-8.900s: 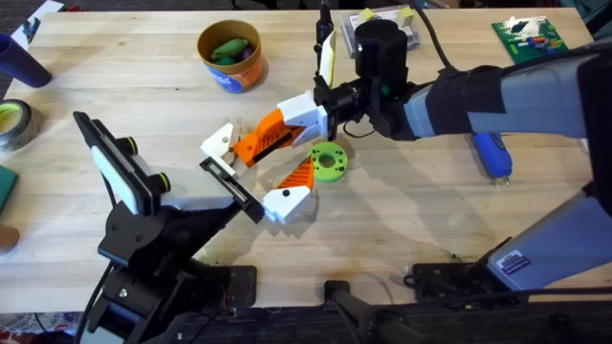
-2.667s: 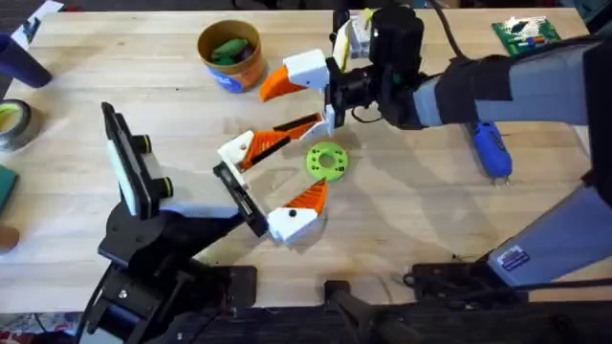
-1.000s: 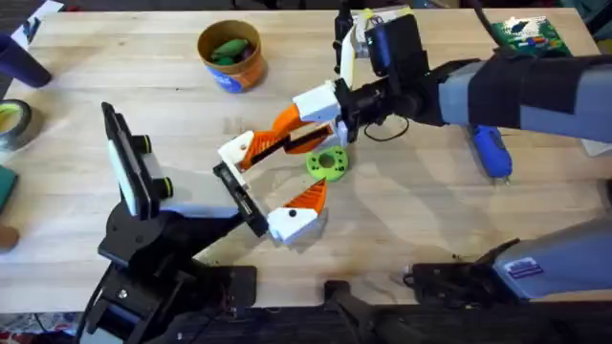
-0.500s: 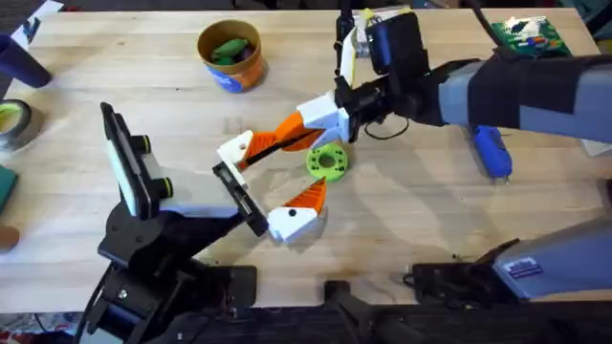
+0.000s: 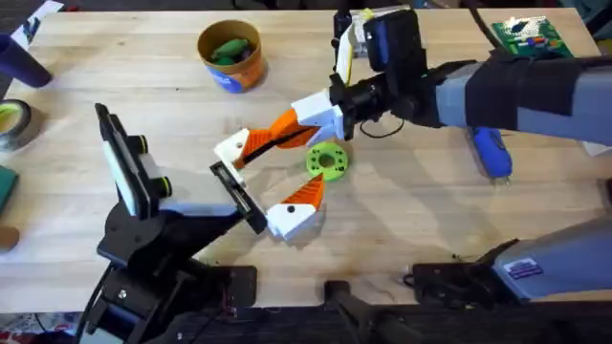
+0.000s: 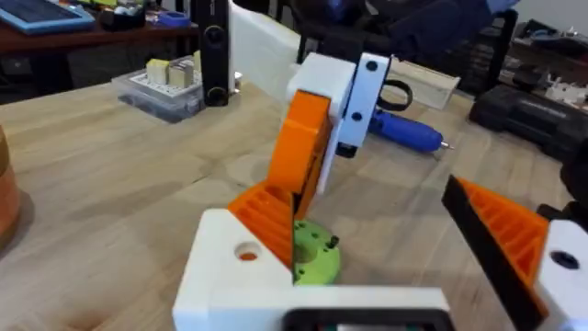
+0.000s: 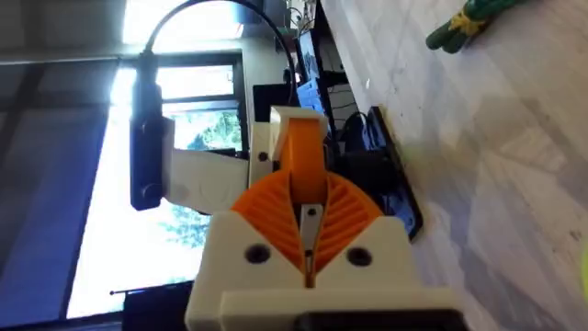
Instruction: Pick up the gripper from the table and insert it into the empty holder that is missing its gripper. Then pick up a screw, insert it into the mounting hole, and use the screwdriver to tighten it. Finally, clean up the table by picking up the vegetable and placing it into the bucket.
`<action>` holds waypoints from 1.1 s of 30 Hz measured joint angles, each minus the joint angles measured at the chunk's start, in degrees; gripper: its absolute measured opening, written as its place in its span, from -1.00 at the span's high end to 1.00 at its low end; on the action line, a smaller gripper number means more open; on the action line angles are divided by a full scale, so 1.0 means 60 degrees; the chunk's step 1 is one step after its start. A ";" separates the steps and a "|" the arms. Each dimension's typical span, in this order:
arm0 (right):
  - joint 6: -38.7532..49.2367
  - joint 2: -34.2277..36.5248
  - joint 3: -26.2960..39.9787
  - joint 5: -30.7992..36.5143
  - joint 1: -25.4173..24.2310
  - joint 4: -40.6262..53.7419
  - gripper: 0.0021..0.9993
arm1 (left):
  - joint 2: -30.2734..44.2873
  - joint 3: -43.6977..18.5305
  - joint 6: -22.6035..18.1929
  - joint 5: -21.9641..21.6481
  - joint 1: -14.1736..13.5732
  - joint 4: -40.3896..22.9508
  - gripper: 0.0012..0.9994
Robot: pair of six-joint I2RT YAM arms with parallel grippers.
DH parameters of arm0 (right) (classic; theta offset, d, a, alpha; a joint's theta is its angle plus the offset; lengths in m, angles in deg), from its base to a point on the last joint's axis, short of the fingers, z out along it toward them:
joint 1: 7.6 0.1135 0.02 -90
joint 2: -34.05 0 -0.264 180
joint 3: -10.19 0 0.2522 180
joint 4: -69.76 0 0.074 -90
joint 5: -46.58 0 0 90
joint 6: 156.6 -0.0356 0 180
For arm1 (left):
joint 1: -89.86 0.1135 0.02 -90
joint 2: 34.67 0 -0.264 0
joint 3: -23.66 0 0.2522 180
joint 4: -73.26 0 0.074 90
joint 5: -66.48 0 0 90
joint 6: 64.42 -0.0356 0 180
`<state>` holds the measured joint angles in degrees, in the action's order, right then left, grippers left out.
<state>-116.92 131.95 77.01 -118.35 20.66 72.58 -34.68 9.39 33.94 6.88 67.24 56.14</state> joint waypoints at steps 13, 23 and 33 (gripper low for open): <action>-0.0358 -0.0003 0.0000 0.0177 0.0242 -0.0113 0.49 | 0.0000 0.0000 0.0000 -0.0008 -0.0005 -0.0004 -0.98; -0.0365 0.0000 0.0000 -0.0099 0.0069 -0.0113 -0.81 | 0.0000 0.0000 0.0000 0.0227 -0.0008 -0.0004 -0.98; -0.0321 -0.0003 0.0000 0.0104 -0.1445 -0.0105 -0.99 | 0.0000 0.0000 0.0000 0.0237 -0.0008 -0.0004 -0.98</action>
